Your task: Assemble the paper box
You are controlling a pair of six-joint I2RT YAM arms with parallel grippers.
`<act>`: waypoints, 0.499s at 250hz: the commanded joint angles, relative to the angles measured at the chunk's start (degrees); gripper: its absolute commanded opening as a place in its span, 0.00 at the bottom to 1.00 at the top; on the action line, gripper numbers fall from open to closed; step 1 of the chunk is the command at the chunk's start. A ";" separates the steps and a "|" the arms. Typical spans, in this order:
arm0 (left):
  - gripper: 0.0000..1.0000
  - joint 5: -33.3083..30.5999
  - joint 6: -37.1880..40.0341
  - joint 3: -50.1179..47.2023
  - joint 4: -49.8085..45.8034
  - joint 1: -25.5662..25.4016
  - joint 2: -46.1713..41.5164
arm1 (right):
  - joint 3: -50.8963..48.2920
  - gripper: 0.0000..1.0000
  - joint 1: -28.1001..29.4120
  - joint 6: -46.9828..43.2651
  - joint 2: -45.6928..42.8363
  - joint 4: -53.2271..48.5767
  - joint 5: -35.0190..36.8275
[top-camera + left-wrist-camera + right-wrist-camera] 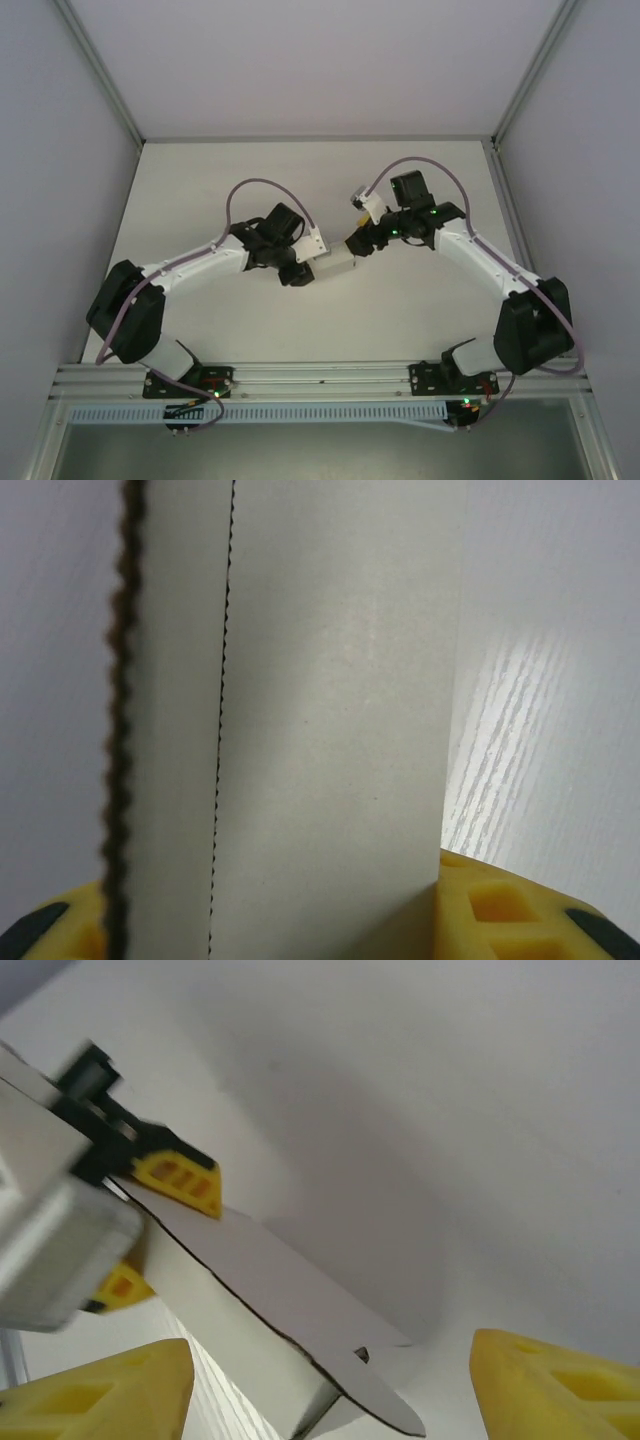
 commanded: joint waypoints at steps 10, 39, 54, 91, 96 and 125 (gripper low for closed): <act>0.32 1.78 -0.77 3.18 -3.32 0.24 0.82 | 3.22 0.58 2.18 -8.62 2.90 -5.02 3.03; 0.32 0.97 -1.41 3.03 -3.60 0.24 1.45 | 3.80 0.46 2.28 -7.66 3.85 -4.67 5.71; 0.32 0.47 -1.50 3.17 -3.74 0.29 1.68 | 3.92 0.47 2.37 -7.39 4.03 -4.97 6.34; 0.31 -0.16 -1.37 3.72 -4.17 0.28 2.13 | 3.91 0.43 2.36 -6.38 3.94 -4.98 8.44; 0.31 -0.32 -1.37 3.72 -4.19 0.31 2.25 | 4.07 0.40 2.36 -6.26 3.97 -5.12 8.39; 0.31 -1.36 -1.67 4.05 -4.38 0.34 2.43 | 5.12 0.23 2.47 -5.32 4.67 -6.67 8.29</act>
